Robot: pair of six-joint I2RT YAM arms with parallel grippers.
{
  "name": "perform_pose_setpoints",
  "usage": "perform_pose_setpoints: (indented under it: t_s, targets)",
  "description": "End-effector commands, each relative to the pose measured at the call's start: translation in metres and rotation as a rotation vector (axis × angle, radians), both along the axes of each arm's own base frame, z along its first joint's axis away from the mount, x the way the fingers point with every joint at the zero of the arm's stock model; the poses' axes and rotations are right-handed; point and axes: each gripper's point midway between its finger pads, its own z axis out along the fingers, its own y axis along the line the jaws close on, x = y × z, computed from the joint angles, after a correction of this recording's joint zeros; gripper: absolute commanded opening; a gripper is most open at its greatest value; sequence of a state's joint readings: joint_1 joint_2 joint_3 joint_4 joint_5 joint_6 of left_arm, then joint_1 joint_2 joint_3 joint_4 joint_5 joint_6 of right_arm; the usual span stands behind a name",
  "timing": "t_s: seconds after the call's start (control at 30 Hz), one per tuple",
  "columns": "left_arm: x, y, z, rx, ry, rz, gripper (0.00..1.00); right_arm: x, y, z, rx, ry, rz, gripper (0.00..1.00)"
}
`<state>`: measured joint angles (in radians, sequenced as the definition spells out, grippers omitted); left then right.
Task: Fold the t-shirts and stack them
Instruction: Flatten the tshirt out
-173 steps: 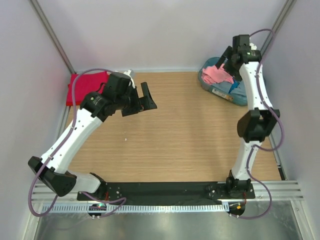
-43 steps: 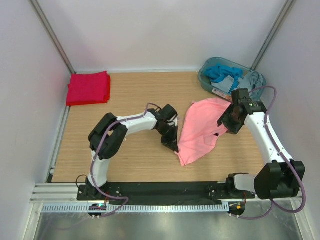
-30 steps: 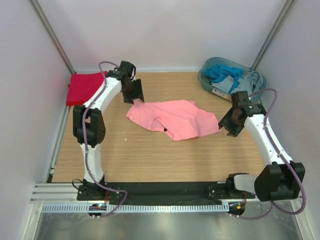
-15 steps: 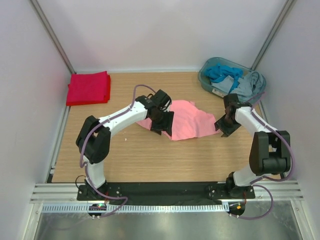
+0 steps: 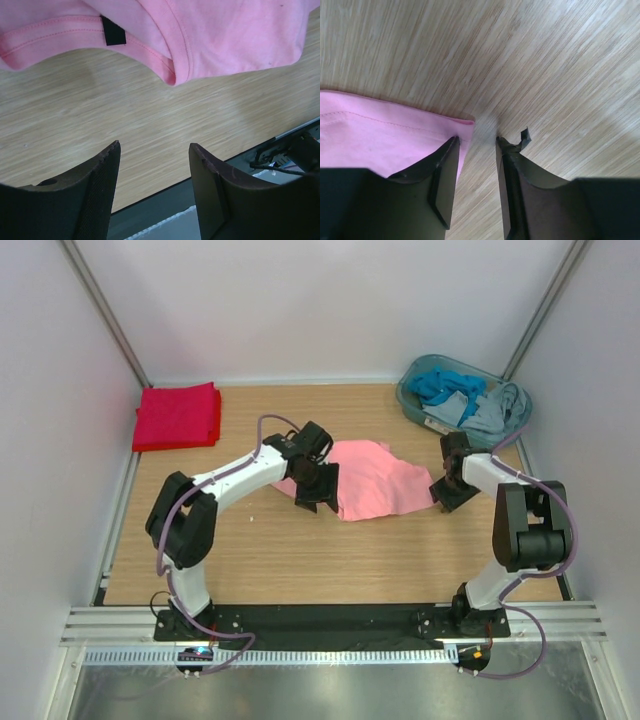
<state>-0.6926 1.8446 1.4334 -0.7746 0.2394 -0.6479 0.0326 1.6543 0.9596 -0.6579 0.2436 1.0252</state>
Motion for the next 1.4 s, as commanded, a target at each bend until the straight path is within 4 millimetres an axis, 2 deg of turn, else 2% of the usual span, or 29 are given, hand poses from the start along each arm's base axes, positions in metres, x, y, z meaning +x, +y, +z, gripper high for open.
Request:
perform_pose_setpoints:
  t_s: [0.0, 0.1, 0.13, 0.2, 0.3, 0.33, 0.4, 0.43, 0.47, 0.57, 0.67, 0.77, 0.8, 0.83, 0.87, 0.9, 0.93, 0.97, 1.0, 1.03, 1.07, 1.1, 1.13, 1.17, 1.2, 1.23, 1.27, 1.3, 1.37]
  targets:
    - [0.001, -0.013, 0.006, -0.074, -0.006, 0.001, 0.59, 0.01, -0.013, -0.009, -0.066, -0.019, -0.038, 0.41]
    - [0.0, -0.017, -0.002, -0.076, 0.021, -0.006, 0.59, 0.01, -0.013, -0.011, -0.063, -0.02, -0.022, 0.22]
    - [0.001, -0.019, 0.0, -0.081, 0.018, -0.006, 0.59, 0.009, -0.011, -0.01, -0.057, -0.019, -0.015, 0.12]
    - [0.005, -0.018, 0.001, -0.076, 0.006, 0.004, 0.59, 0.008, -0.009, -0.006, -0.047, -0.013, 0.006, 0.01]
    - [0.011, -0.017, 0.001, -0.051, -0.005, 0.022, 0.59, -0.004, 0.007, 0.008, -0.011, -0.006, 0.057, 0.01]
    - [0.012, -0.015, -0.005, -0.033, 0.009, 0.027, 0.59, -0.012, 0.023, 0.017, 0.002, -0.007, 0.109, 0.01]
    - [0.013, -0.013, -0.005, -0.009, 0.022, 0.037, 0.59, -0.028, 0.043, 0.02, 0.027, 0.001, 0.15, 0.01]
    - [0.013, -0.011, -0.005, 0.001, 0.027, 0.037, 0.59, -0.035, 0.054, 0.029, 0.051, -0.017, 0.166, 0.01]
    - [0.012, -0.008, -0.004, 0.014, 0.03, 0.035, 0.59, -0.049, 0.077, 0.026, 0.086, -0.007, 0.224, 0.01]
    - [0.016, -0.001, 0.007, 0.027, -0.013, 0.052, 0.6, -0.062, 0.112, 0.039, 0.154, -0.06, 0.277, 0.01]
    - [0.015, -0.002, 0.015, -0.009, -0.002, 0.087, 0.59, -0.066, 0.122, 0.05, 0.198, -0.081, 0.275, 0.01]
    - [0.012, -0.009, 0.024, -0.092, 0.019, 0.135, 0.59, -0.066, 0.15, 0.073, 0.269, -0.136, 0.314, 0.01]
    - [0.009, -0.012, 0.038, -0.147, 0.007, 0.138, 0.6, -0.071, 0.165, 0.08, 0.287, -0.153, 0.357, 0.01]
    - [0.001, -0.013, 0.034, -0.173, 0.039, 0.163, 0.6, -0.069, 0.174, 0.086, 0.301, -0.172, 0.368, 0.01]
    - [0.001, -0.019, 0.042, -0.24, 0.026, 0.158, 0.6, -0.067, 0.184, 0.095, 0.317, -0.194, 0.37, 0.01]
    - [-0.001, -0.018, 0.053, -0.273, 0.009, 0.163, 0.6, -0.071, 0.193, 0.096, 0.322, -0.19, 0.387, 0.01]
    - [-0.005, -0.015, 0.054, -0.277, 0.01, 0.174, 0.6, -0.071, 0.2, 0.099, 0.333, -0.197, 0.394, 0.01]
    - [-0.012, -0.006, 0.043, -0.249, 0.03, 0.186, 0.59, -0.073, 0.205, 0.1, 0.338, -0.195, 0.394, 0.01]
    - [-0.011, 0.004, 0.04, -0.238, 0.036, 0.207, 0.6, -0.076, 0.213, 0.098, 0.356, -0.187, 0.371, 0.01]
    - [-0.014, 0.015, 0.039, -0.223, 0.041, 0.226, 0.59, -0.085, 0.232, 0.095, 0.386, -0.17, 0.409, 0.01]
    - [-0.019, 0.029, 0.026, -0.19, 0.059, 0.242, 0.59, -0.089, 0.244, 0.093, 0.408, -0.162, 0.42, 0.01]
    - [-0.012, 0.047, 0.021, -0.17, 0.057, 0.294, 0.59, -0.094, 0.257, 0.093, 0.43, -0.158, 0.446, 0.01]
    - [-0.012, 0.058, 0.022, -0.168, 0.055, 0.318, 0.59, -0.105, 0.274, 0.082, 0.431, -0.111, 0.502, 0.01]
    - [-0.01, 0.068, 0.021, -0.167, 0.056, 0.341, 0.59, -0.103, 0.287, 0.09, 0.435, -0.118, 0.539, 0.01]
    - [-0.013, 0.08, 0.014, -0.157, 0.075, 0.368, 0.59, -0.107, 0.296, 0.09, 0.445, -0.083, 0.577, 0.01]
    - [-0.008, 0.091, 0.019, -0.165, 0.059, 0.403, 0.59, -0.111, 0.297, 0.089, 0.416, -0.058, 0.636, 0.01]
    - [-0.009, 0.096, 0.019, -0.157, 0.045, 0.399, 0.59, -0.106, 0.309, 0.095, 0.415, -0.065, 0.672, 0.01]
    - [-0.01, 0.099, 0.019, -0.148, 0.035, 0.398, 0.59, -0.105, 0.309, 0.098, 0.407, -0.066, 0.692, 0.03]
    - [-0.013, 0.097, 0.026, -0.176, 0.023, 0.393, 0.59, -0.1, 0.313, 0.11, 0.412, -0.096, 0.723, 0.19]
